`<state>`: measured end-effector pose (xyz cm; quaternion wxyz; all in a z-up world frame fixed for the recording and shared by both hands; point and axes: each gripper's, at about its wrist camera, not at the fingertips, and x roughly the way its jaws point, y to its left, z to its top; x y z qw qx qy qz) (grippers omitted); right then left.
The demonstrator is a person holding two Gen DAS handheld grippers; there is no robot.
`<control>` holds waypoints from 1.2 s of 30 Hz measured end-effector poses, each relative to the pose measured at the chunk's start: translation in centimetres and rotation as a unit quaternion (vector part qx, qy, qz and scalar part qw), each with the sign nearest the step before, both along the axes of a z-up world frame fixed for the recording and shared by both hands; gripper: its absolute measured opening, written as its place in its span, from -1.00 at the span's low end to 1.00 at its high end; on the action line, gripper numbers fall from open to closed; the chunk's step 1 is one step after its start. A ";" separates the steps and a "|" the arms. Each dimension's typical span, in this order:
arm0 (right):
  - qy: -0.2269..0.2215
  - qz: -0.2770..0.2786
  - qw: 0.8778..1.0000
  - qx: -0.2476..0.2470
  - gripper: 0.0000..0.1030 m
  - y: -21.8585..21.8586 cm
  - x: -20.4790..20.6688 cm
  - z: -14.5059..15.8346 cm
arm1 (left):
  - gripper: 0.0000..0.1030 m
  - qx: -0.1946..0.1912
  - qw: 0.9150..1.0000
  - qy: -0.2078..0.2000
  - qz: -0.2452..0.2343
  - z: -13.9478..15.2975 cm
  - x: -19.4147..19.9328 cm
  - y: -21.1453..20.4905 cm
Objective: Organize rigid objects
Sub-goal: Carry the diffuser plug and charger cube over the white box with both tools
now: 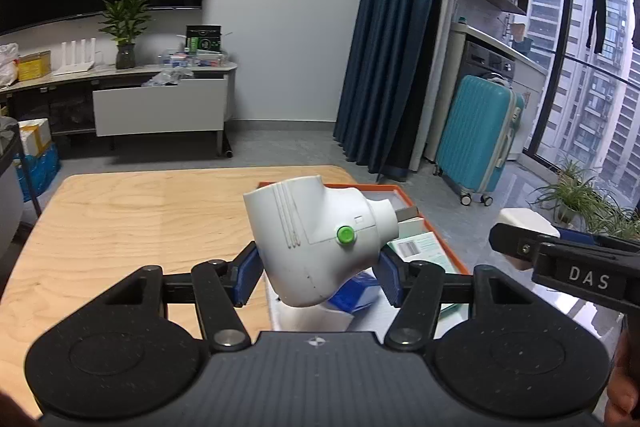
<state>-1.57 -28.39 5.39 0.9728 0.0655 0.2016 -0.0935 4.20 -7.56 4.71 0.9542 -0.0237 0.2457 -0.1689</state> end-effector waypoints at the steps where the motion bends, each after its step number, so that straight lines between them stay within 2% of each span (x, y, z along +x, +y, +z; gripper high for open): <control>1: 0.000 -0.001 1.000 0.000 0.35 -0.2 0.1 0.0 | 0.17 0.000 1.000 0.000 -0.002 0.0 0.1 -0.3; 18: 0.012 0.005 1.000 -0.004 0.35 -1.8 3.0 -0.4 | 0.17 0.014 0.999 0.021 -0.037 -1.5 1.4 -2.9; 36: 0.022 0.025 0.999 -0.007 0.35 -2.7 5.0 -0.4 | 0.17 0.025 0.998 0.033 -0.048 -2.0 2.2 -4.1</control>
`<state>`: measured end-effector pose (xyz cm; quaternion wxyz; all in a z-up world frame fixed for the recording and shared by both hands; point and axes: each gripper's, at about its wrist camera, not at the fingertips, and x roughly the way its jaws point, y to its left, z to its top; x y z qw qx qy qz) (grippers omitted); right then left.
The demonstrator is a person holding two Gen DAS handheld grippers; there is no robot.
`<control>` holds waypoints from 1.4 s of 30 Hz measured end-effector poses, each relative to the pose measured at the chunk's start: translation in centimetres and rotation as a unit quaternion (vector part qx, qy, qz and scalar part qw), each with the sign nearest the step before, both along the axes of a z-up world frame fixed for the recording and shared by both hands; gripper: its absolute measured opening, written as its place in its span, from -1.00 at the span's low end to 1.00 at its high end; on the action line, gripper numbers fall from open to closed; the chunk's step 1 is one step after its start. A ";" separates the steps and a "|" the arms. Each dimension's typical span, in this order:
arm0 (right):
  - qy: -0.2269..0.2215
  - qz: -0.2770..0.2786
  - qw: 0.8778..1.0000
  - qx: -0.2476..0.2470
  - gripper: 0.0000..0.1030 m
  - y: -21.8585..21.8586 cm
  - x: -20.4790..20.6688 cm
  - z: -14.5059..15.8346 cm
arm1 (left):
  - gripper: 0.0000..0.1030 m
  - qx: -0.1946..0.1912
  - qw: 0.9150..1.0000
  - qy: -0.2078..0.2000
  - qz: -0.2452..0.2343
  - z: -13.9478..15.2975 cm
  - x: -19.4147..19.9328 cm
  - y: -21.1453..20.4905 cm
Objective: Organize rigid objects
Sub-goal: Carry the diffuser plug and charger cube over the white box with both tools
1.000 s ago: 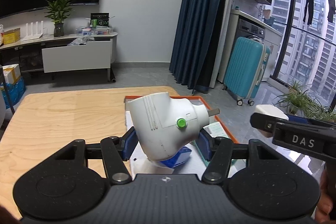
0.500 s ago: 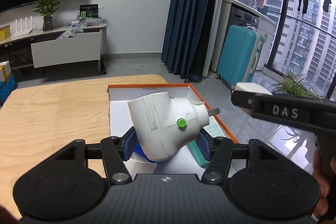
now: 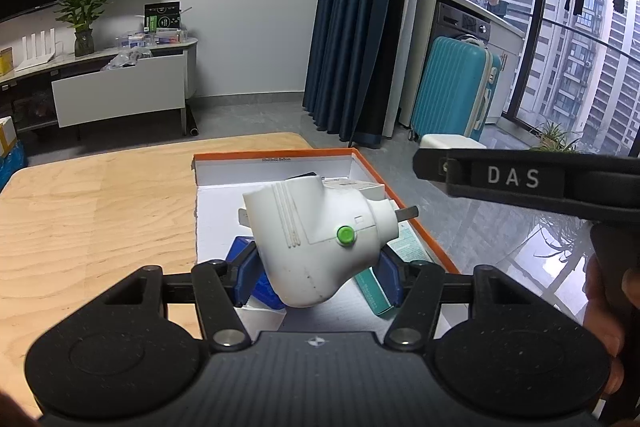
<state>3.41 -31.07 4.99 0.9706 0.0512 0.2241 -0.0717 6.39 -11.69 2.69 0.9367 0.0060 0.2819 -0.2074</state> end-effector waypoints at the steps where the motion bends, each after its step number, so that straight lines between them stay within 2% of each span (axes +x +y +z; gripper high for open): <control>1: 0.000 0.001 1.000 -0.001 0.35 0.0 0.0 0.1 | 0.17 0.000 1.000 0.000 -0.001 0.0 0.0 -0.1; 16: 0.003 0.008 1.000 0.009 0.35 -0.7 0.2 -0.1 | 0.17 0.002 1.000 0.002 -0.004 0.0 0.6 -0.3; 42: 0.016 0.004 1.000 0.020 0.35 -1.7 4.7 1.5 | 0.17 0.003 0.999 0.026 -0.021 0.3 3.5 -1.0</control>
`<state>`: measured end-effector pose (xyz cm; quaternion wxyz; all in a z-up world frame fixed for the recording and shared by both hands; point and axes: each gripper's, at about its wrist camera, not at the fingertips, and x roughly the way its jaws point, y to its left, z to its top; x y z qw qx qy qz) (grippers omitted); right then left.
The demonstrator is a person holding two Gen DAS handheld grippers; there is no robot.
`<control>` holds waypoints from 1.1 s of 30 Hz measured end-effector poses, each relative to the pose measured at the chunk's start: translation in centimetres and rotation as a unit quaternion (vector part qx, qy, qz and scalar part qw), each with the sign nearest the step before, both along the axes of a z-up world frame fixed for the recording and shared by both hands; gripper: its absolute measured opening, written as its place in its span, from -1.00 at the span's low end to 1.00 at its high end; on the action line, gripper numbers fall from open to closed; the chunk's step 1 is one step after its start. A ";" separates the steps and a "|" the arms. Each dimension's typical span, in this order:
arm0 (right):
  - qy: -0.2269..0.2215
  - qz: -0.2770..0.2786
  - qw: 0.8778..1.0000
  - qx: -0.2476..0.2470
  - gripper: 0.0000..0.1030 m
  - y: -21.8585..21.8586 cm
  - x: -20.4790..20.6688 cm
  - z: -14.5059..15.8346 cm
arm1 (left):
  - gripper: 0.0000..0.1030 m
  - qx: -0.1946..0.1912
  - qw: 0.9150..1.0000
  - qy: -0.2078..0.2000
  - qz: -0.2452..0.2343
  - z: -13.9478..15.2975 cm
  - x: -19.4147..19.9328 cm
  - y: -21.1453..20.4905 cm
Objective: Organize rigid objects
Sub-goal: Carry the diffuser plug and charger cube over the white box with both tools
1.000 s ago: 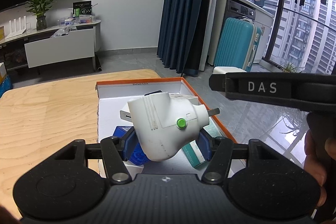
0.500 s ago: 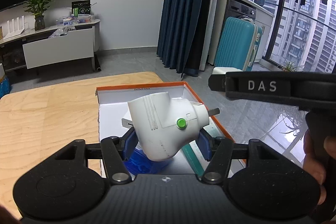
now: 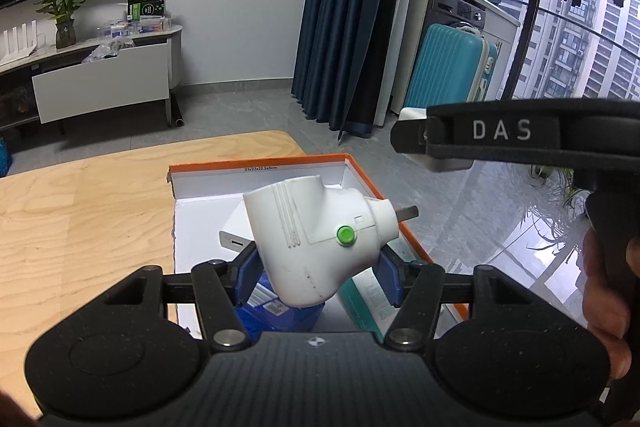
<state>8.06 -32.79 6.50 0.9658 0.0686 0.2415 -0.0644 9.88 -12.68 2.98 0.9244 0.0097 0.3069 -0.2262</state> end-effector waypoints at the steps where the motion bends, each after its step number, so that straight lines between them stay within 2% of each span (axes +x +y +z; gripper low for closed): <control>1: 0.000 0.001 1.000 0.002 0.35 0.0 0.1 0.0 | 0.17 0.000 1.000 0.000 0.000 0.0 0.1 0.0; 24: 0.008 0.010 1.000 0.000 0.35 -0.4 2.0 -0.3 | 0.17 0.006 1.000 0.006 -0.004 -0.1 1.1 -0.6; 33: 0.017 0.012 1.000 0.003 0.35 -0.7 2.8 -1.4 | 0.17 0.009 1.000 0.009 -0.007 -0.1 1.3 -0.9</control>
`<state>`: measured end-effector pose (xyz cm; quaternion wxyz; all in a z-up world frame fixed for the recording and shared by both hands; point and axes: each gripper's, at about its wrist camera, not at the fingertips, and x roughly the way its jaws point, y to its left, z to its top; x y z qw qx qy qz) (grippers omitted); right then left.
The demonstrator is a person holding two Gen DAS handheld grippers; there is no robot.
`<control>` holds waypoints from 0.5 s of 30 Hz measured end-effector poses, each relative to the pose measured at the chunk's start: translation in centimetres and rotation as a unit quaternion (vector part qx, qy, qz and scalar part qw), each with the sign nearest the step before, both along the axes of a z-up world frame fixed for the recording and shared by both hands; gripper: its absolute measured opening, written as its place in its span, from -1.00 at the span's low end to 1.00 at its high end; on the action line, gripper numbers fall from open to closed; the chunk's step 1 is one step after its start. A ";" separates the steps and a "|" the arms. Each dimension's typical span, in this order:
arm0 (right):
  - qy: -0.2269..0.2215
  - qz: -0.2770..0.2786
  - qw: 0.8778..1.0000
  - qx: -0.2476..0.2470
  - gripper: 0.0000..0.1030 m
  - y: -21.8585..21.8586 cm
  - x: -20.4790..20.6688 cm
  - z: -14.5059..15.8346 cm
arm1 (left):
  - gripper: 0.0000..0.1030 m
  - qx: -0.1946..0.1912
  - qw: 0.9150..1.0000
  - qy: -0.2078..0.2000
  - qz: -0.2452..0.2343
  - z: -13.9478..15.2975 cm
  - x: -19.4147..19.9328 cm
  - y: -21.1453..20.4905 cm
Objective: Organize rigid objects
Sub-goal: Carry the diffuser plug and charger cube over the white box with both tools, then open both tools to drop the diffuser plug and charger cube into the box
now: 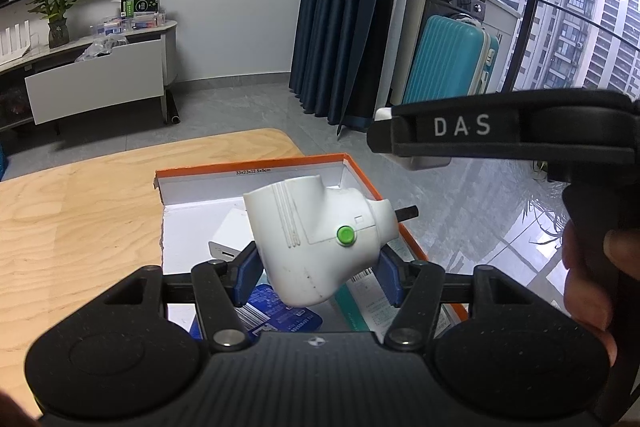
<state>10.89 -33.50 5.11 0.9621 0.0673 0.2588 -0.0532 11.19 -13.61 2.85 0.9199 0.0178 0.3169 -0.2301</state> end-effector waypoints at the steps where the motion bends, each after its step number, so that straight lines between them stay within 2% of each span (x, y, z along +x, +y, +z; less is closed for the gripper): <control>1: 0.001 0.000 1.000 0.000 0.35 0.0 0.1 0.0 | 0.17 0.000 1.000 0.001 0.000 0.0 0.0 0.0; 15: 0.028 0.003 1.000 0.004 0.35 -0.3 2.4 -1.6 | 0.17 0.001 1.000 0.008 -0.007 -0.6 0.4 -0.2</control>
